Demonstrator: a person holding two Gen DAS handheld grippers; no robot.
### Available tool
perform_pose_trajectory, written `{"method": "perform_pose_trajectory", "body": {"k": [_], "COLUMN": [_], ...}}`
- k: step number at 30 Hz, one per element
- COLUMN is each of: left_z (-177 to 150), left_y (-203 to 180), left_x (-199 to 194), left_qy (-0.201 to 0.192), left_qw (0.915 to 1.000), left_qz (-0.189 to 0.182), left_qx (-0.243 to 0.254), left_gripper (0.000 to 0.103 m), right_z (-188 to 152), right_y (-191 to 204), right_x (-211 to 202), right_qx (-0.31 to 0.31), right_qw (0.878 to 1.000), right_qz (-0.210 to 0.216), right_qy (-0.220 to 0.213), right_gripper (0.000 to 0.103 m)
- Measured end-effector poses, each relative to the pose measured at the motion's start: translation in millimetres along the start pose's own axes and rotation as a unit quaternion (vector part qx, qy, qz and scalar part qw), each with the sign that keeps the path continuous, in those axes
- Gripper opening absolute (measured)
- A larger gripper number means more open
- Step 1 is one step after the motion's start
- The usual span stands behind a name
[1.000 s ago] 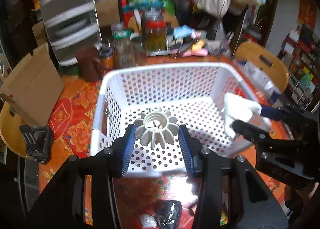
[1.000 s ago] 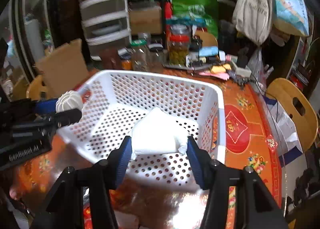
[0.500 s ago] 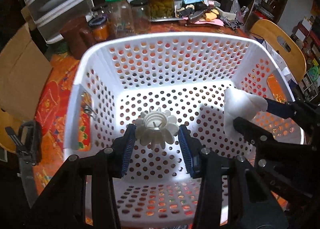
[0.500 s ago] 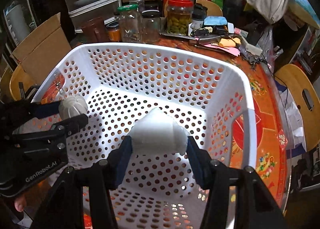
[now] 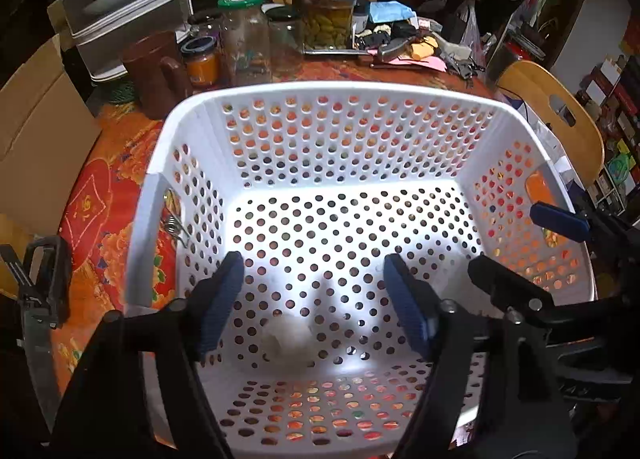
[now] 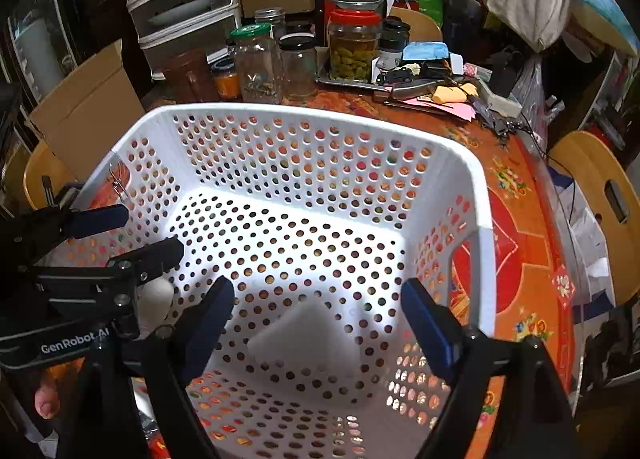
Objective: Organize soft objects
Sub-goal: 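Open both tools to drop the plastic piece and cloth into the basket, then withdraw both tools from the basket back toward the table items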
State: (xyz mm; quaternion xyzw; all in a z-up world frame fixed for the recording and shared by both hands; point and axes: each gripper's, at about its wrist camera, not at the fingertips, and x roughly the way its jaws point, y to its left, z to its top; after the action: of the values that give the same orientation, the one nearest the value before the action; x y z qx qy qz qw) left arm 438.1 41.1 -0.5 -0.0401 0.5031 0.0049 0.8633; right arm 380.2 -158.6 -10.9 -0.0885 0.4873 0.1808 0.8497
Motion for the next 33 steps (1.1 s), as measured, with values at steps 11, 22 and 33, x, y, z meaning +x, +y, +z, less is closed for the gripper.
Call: {"method": "perform_pose_trajectory", "body": {"k": [11,22,33], "left_z": [-4.1,-22.2,-74.7], "left_y": [-2.6,-5.1,-2.3], "left_x": [-36.5,-70.6,-158.8], "left_qy": [-0.031,-0.054,-0.145], "left_qw": [0.9995,0.9983,0.9893], "left_qz": [0.005,0.02,0.01], "left_qx": [0.008,0.014,0.013], "left_gripper": [0.089,0.096,0.098], "right_z": [-8.8,-22.8,-54.3], "right_y": [-10.9,-17.7,-5.2], "right_x": [-25.4,-54.2,-109.9], "right_qx": [0.008,0.018,0.006], "right_qw": [1.0,0.999,0.995], "right_qz": [0.003,0.006,0.018], "right_qy": [-0.023,-0.045,-0.094], "right_gripper": [0.103,0.103,0.103]}}
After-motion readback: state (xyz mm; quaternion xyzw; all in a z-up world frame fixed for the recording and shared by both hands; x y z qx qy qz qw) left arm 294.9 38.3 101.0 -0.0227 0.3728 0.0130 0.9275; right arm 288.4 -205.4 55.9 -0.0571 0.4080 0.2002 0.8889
